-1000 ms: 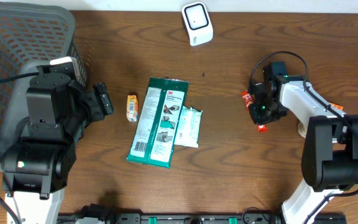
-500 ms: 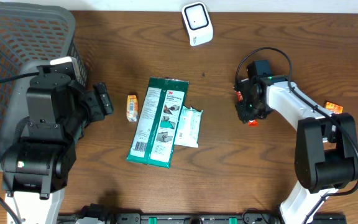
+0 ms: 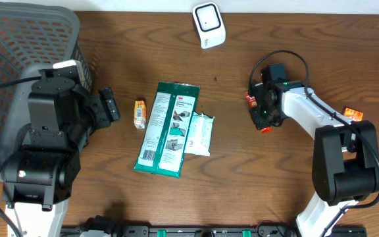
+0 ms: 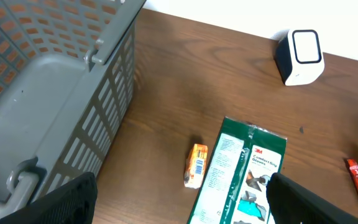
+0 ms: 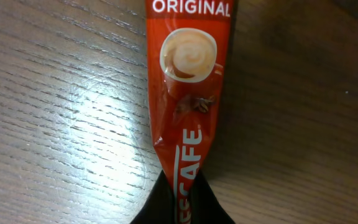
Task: Scan the item barcode
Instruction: 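Lift the Nescafe stick and carry it right, turning its label, then raise the Nescafe stick to the white scanner with the right gripper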
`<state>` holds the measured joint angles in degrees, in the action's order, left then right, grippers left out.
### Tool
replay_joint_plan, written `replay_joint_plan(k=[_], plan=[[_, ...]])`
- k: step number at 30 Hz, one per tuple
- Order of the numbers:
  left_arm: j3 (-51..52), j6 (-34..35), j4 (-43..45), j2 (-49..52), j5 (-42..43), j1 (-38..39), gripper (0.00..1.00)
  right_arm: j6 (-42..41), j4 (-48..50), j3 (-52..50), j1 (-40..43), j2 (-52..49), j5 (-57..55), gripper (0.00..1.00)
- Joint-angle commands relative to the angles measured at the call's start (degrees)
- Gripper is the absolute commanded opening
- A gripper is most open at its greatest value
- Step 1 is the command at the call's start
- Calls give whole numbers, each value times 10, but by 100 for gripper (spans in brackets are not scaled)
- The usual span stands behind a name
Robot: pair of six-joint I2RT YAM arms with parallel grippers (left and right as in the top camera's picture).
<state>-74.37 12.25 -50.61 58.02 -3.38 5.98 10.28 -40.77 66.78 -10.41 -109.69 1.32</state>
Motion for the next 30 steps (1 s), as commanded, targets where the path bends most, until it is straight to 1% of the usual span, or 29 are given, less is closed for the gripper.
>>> replay_joint_plan(k=[1,3,4,6,7,8,11,12,22,26,30], plan=[[-5,3,0,0,-3,-3,87,-4,-8,-33,-5,-38,26,1],[-5,3,0,0,-3,-3,87,-7,-13,-33,-5,-38,27,1],[-5,3,0,0,-3,-3,87,-11,-14,-33,-5,-38,27,4],[-5,3,0,0,-3,-3,87,-27,-14,-33,-5,-38,29,15],[-5,3,0,0,-3,-3,87,-30,-13,-33,-5,-38,33,17],[-5,3,0,0,-3,-3,87,-30,-12,-33,-6,-38,40,15],[-5,3,0,0,-3,-3,87,-30,-2,-33,-6,-38,68,2],[-5,3,0,0,-3,-3,87,-30,2,-33,-6,-38,76,1],[-5,3,0,0,-3,-3,87,-30,-10,-31,-3,-32,83,1],[-5,3,0,0,-3,-3,87,-31,-41,-21,-5,-6,82,1],[-5,3,0,0,-3,-3,87,-87,-86,13,-6,28,80,1]])
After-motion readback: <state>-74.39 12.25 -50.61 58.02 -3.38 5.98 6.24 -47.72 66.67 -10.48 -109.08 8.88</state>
